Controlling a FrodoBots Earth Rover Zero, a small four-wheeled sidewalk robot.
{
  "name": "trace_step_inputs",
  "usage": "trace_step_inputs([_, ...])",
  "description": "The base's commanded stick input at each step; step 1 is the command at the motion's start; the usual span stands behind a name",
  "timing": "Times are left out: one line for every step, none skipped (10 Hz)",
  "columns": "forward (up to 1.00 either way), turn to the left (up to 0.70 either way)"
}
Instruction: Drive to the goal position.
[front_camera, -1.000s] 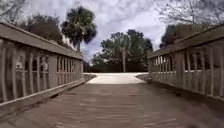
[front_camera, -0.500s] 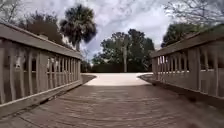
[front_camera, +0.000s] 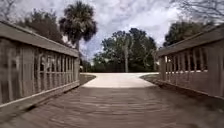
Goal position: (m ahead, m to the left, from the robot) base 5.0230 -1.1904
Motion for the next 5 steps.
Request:
trace_step_inputs([0.7,0.0])
trace_step_inputs([0.7,0.0])
trace_step_inputs([0.7,0.0])
trace_step_inputs([0.7,0.0])
trace_step_inputs([0.7,0.0])
